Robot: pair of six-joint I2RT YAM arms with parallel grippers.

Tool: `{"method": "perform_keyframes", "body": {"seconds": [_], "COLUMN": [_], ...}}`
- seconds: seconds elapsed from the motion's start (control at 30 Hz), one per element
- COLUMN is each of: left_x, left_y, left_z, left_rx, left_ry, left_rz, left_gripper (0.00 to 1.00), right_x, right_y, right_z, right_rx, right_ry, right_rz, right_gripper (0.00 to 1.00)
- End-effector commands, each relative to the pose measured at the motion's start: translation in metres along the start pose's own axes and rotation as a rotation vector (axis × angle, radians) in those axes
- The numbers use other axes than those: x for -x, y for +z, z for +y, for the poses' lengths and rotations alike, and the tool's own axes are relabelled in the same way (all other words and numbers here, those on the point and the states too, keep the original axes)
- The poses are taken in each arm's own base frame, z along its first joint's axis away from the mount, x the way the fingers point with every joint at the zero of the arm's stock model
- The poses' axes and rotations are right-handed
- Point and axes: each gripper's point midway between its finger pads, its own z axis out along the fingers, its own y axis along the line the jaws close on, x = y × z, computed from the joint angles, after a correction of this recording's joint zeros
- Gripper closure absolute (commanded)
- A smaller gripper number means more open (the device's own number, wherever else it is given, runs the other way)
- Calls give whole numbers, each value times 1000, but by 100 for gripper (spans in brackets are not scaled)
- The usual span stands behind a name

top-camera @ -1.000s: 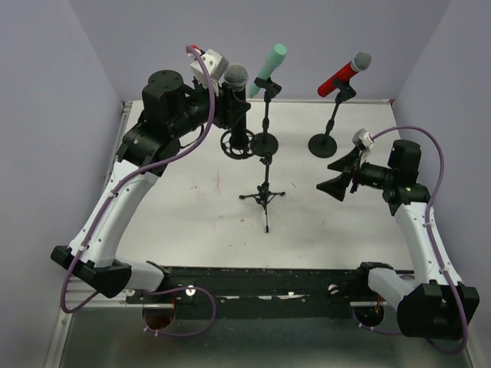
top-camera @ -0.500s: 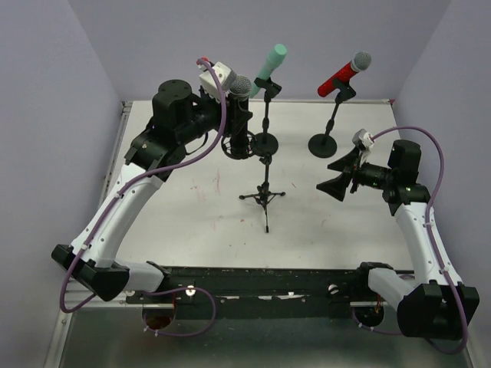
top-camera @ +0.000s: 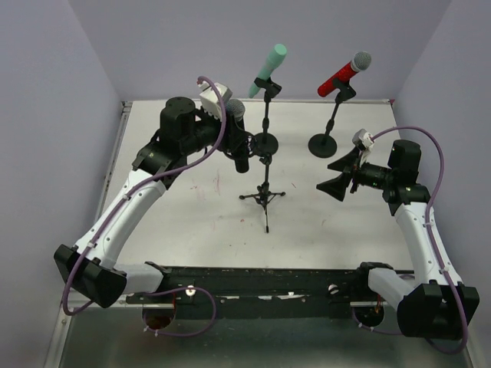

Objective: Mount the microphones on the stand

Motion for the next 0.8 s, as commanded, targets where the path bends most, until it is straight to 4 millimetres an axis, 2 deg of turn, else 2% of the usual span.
{"method": "perform_keyframes", "body": {"seconds": [0.0,0.13,0.3,0.43,0.67,0.77], "left_x": [-51,-60,-87,-101,-110,-104], "left_y": [-11,-9,-6,-5,-1,-3], "left_z": [-10,-10,-3,1,7,6], "left_rx": [-64,-77,-61,-36,13,17], "left_ry": [-231,-227,-187,-157,-107,-115], "left_rz": [153,152,204,240,279,264], "left_gripper": [100,100,100,100,100,98], "right_x": [-1,1,-1,0,-2,-2], "right_y": [0,-1,-1,-1,0,-1], "right_z": [2,1,1,1,0,1], "right_rx": [1,-3,-1,-1,-3,-3], "right_ry": [-7,-13,-9,-10,-9,-12], "right_rz": [7,6,8,8,10,10], "right_gripper": [1,0,0,0,0,0]}}
